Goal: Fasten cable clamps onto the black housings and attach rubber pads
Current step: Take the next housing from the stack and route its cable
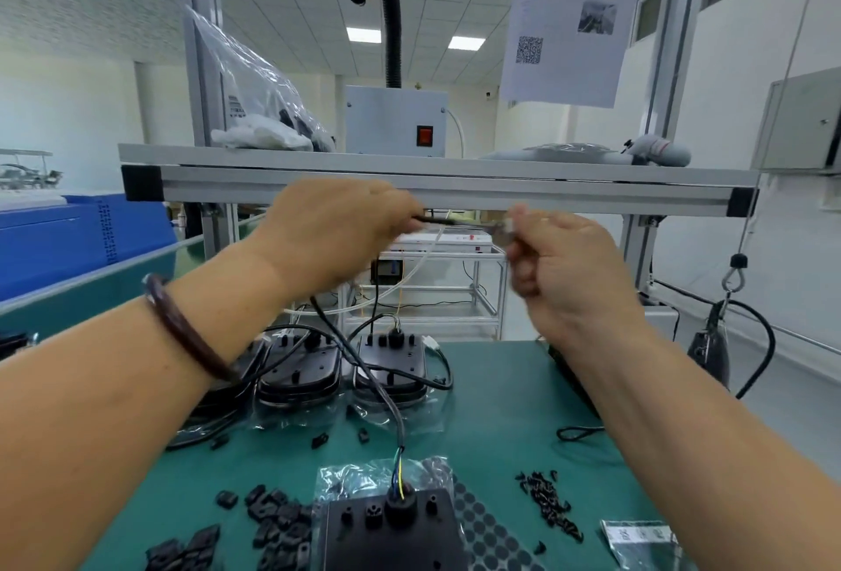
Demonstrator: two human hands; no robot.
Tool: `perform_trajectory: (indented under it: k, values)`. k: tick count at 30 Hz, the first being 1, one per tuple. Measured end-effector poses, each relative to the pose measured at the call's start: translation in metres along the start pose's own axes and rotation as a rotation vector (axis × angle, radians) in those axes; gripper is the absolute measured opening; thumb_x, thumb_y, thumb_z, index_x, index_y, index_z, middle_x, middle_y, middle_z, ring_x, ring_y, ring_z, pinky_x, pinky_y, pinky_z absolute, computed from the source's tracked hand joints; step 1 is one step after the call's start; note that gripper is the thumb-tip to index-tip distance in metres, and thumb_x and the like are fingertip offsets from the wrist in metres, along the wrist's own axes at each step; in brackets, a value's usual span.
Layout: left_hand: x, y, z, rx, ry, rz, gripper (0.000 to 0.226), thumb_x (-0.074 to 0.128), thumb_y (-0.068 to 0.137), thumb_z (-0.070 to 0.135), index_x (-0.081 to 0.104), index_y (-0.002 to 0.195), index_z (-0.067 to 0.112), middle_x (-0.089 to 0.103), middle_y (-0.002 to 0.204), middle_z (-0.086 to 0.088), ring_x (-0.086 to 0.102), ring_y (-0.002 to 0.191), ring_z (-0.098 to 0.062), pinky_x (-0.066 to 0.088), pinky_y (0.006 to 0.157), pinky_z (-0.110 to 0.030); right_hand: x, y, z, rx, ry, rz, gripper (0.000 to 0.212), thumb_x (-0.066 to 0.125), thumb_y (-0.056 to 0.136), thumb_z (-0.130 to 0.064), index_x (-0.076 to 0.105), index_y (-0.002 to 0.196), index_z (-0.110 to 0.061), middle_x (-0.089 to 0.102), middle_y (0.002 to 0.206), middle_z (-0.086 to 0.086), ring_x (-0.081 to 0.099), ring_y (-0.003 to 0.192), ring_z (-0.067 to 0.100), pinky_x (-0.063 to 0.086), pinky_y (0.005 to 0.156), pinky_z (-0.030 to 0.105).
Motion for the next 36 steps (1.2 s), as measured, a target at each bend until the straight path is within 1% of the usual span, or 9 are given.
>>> perform_trajectory:
  k: [2, 5, 8, 11, 16, 22, 26, 32, 36]
  values:
    - [0.001, -0.011, -0.040, -0.179, -0.093, 0.005, 0.052, 0.019, 0.089, 0.056, 0.061, 0.097, 0.025, 0.056, 0.071, 0.009, 0.051, 0.061, -0.017, 0.032, 0.050, -0.024, -0.031, 0.011, -0.007, 0.001, 0.065, 0.094, 0.027, 0.057, 0.096, -0.013, 0.054, 0.069, -0.013, 0.050, 0.048, -0.004, 0.033, 0.036, 0.005, 0.024, 0.034, 0.013]
    - [0.011, -0.023, -0.057, -0.245, -0.340, -0.032, 0.052, 0.027, 0.086, 0.058, 0.064, 0.090, 0.021, 0.051, 0.061, 0.018, 0.048, 0.059, 0.000, 0.033, 0.054, -0.022, -0.058, 0.023, -0.004, 0.045, 0.110, 0.154, 0.024, 0.053, 0.098, -0.015, 0.051, 0.074, -0.014, 0.049, 0.049, -0.005, 0.034, 0.037, 0.003, 0.025, 0.034, 0.014]
    - [0.024, -0.019, -0.044, -0.308, -0.496, -0.075, 0.036, 0.030, 0.085, 0.056, 0.059, 0.077, 0.036, 0.054, 0.056, 0.021, 0.051, 0.060, 0.008, 0.031, 0.056, -0.013, -0.062, 0.039, -0.003, 0.084, 0.139, 0.213, 0.025, 0.050, 0.099, -0.013, 0.049, 0.073, -0.015, 0.045, 0.050, -0.004, 0.031, 0.035, 0.004, 0.023, 0.034, 0.014]
    - [0.033, -0.014, -0.037, -0.339, -0.555, -0.096, 0.030, 0.034, 0.091, 0.052, 0.052, 0.069, 0.042, 0.060, 0.068, 0.013, 0.053, 0.068, 0.000, 0.038, 0.062, -0.015, -0.059, 0.060, -0.022, 0.065, 0.124, 0.222, 0.026, 0.050, 0.099, -0.018, 0.049, 0.073, -0.017, 0.044, 0.050, -0.006, 0.030, 0.035, 0.004, 0.022, 0.033, 0.015]
    - [0.041, -0.010, -0.027, -0.371, -0.597, -0.070, 0.033, 0.036, 0.095, 0.045, 0.052, 0.068, 0.035, 0.056, 0.064, -0.005, 0.050, 0.062, -0.013, 0.036, 0.058, -0.020, -0.045, 0.085, -0.048, 0.014, 0.087, 0.194, 0.029, 0.047, 0.101, -0.025, 0.050, 0.073, -0.018, 0.045, 0.048, -0.008, 0.032, 0.036, 0.003, 0.025, 0.035, 0.015]
    - [0.038, -0.015, -0.031, -0.376, -0.592, -0.057, 0.036, 0.035, 0.095, 0.046, 0.054, 0.069, 0.029, 0.052, 0.056, 0.000, 0.050, 0.058, -0.014, 0.036, 0.056, -0.023, -0.040, 0.094, -0.077, -0.046, -0.011, 0.282, 0.031, 0.049, 0.098, -0.018, 0.051, 0.067, -0.017, 0.044, 0.049, -0.006, 0.033, 0.037, 0.004, 0.024, 0.035, 0.017]
    - [0.038, -0.022, -0.032, -0.399, -0.583, -0.040, 0.043, 0.028, 0.086, 0.057, 0.056, 0.072, 0.028, 0.044, 0.051, 0.007, 0.046, 0.053, -0.009, 0.033, 0.054, -0.022, -0.039, 0.098, -0.080, -0.027, 0.008, 0.305, 0.032, 0.048, 0.097, -0.014, 0.049, 0.065, -0.016, 0.042, 0.051, -0.004, 0.031, 0.035, 0.004, 0.023, 0.034, 0.017]
    - [0.045, -0.033, -0.034, -0.457, -0.578, -0.078, 0.054, 0.022, 0.077, 0.068, 0.057, 0.074, 0.028, 0.065, 0.075, -0.013, 0.059, 0.073, -0.025, 0.044, 0.067, -0.024, -0.047, 0.101, -0.075, -0.011, -0.013, 0.309, 0.032, 0.047, 0.098, -0.013, 0.048, 0.067, -0.017, 0.043, 0.055, -0.004, 0.033, 0.036, 0.003, 0.024, 0.035, 0.016]
    - [0.054, -0.046, -0.043, -0.589, -0.671, -0.023, 0.040, 0.033, 0.091, 0.056, 0.057, 0.079, 0.026, 0.064, 0.079, -0.012, 0.059, 0.074, -0.025, 0.044, 0.065, -0.030, -0.054, 0.094, -0.058, -0.021, 0.100, 0.319, 0.025, 0.049, 0.100, -0.021, 0.051, 0.075, -0.016, 0.046, 0.054, -0.004, 0.034, 0.037, 0.004, 0.028, 0.037, 0.015]
Point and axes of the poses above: each hand's wrist, its own y-axis towards the middle knuckle, its own x-axis out of the palm, z = x × y, the point moved 9 cm from there along y, towards the middle knuckle
